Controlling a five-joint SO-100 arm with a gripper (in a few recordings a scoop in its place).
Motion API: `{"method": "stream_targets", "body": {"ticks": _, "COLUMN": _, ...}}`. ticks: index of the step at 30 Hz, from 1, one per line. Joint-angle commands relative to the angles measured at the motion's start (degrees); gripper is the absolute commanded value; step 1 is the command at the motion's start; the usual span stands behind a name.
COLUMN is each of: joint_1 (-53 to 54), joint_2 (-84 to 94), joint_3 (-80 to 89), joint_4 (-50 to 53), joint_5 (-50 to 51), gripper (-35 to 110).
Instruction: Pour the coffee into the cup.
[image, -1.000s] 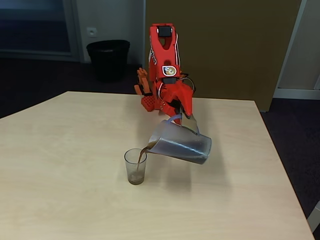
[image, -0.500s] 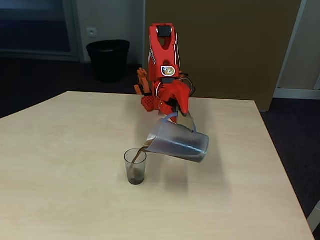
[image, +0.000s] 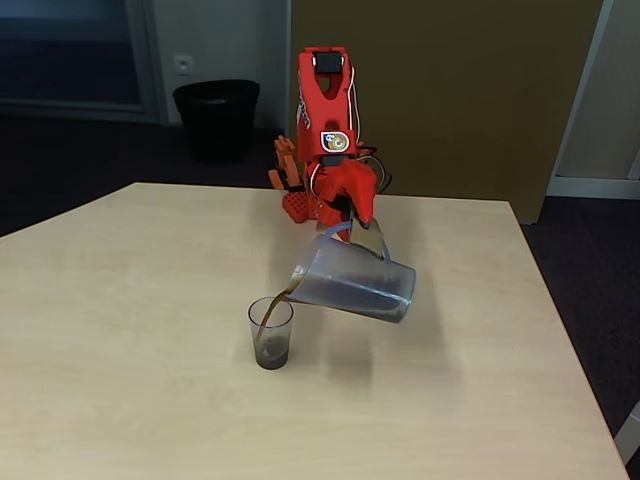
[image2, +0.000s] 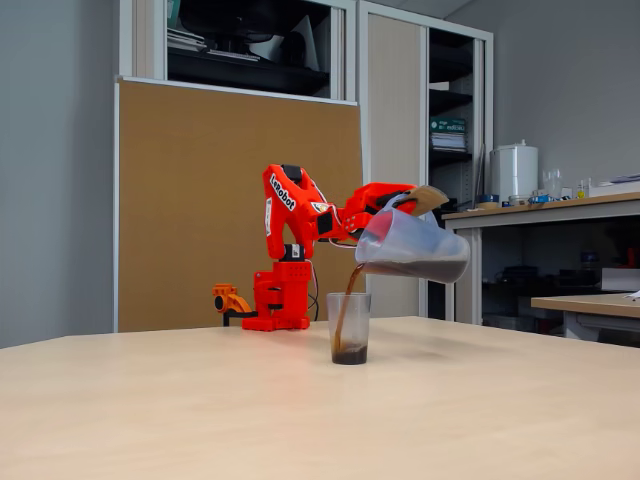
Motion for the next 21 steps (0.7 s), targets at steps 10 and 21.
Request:
{"method": "stream_targets", "body": {"ticks": 10, "joint_1": -0.5, "joint_2": 2.4, "joint_3": -1.0, "joint_4": -2.0, "joint_5": 2.5, "gripper": 0}}
{"method": "stream_targets", "body": {"ticks": 21, "joint_1": -0.5, "joint_2": 2.2, "joint_3": -1.3, "joint_4": -2.0, "joint_5": 3.7, "gripper": 0}}
